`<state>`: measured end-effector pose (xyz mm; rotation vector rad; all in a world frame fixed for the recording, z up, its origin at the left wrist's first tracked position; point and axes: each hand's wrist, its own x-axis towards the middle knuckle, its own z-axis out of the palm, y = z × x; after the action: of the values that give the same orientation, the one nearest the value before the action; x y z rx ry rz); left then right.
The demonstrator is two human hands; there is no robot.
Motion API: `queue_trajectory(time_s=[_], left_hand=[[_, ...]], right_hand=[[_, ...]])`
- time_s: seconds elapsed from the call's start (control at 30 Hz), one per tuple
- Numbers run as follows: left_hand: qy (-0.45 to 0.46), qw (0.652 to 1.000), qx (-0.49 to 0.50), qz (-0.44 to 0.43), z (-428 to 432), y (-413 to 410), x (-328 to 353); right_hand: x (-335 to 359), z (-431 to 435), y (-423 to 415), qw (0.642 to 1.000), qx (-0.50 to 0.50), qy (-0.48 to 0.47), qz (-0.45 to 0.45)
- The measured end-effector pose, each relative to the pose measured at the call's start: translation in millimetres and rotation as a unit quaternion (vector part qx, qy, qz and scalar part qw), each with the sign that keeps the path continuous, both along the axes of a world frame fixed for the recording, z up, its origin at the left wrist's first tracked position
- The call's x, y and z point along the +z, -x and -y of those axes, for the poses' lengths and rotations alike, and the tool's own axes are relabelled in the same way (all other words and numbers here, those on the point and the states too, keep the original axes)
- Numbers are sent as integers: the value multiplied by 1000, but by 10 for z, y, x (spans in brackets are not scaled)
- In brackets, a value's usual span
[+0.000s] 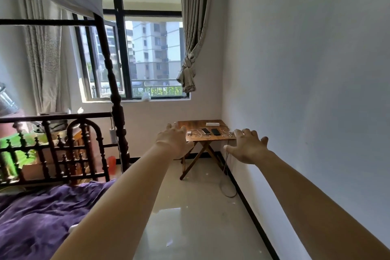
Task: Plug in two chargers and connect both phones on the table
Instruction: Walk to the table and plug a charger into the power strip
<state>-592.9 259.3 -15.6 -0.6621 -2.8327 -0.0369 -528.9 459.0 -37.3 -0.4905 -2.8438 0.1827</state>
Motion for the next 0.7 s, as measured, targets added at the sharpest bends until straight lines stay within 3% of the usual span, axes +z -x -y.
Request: queue_trajectory(time_s=[0.7], left_hand=[[-45, 997, -30, 63, -2289, 4026, -291]], right_hand=[[-145, -2088, 4012, 999, -6, -22, 34]])
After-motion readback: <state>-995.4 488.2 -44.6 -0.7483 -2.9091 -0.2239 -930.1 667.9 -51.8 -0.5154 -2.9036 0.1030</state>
